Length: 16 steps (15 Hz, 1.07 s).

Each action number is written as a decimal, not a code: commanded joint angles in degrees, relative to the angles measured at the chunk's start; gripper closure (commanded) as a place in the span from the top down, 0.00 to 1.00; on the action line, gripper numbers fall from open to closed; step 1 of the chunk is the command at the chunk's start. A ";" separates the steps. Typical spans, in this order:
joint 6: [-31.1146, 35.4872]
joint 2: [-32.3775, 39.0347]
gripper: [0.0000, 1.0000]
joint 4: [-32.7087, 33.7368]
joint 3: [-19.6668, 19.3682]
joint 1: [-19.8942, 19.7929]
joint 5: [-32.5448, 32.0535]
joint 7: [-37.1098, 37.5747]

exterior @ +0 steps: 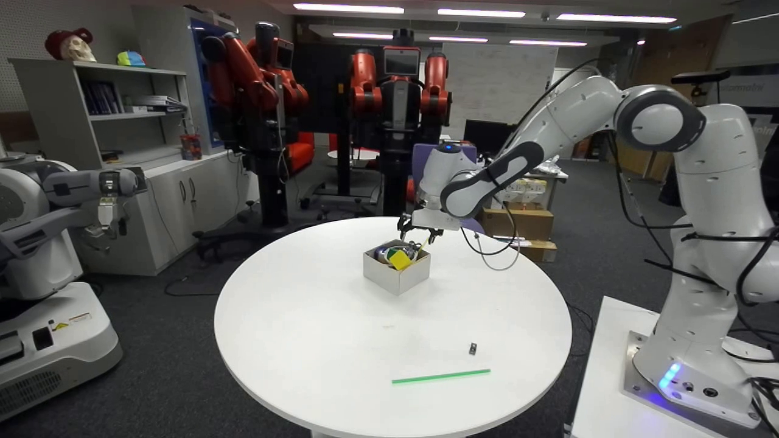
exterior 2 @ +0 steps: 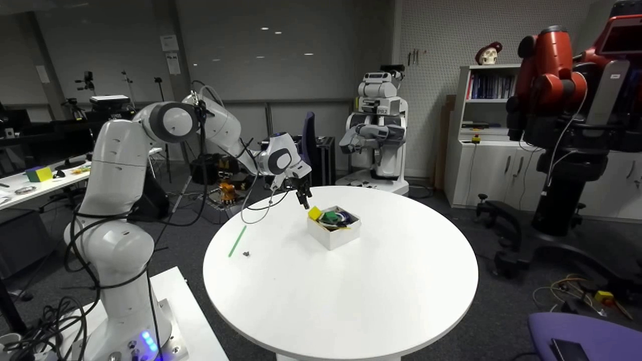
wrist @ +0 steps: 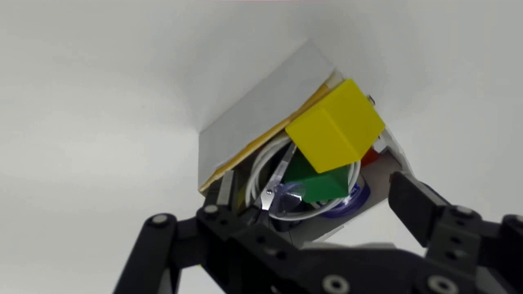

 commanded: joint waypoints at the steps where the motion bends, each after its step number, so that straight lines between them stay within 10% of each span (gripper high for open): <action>1: -4.31 -12.65 1.00 -13.37 8.27 -5.53 2.15 -8.83; 8: -4.29 -16.14 1.00 -27.35 19.25 -10.05 16.63 -15.91; 16: 16.19 -13.18 1.00 -39.53 23.25 -8.61 22.72 -14.73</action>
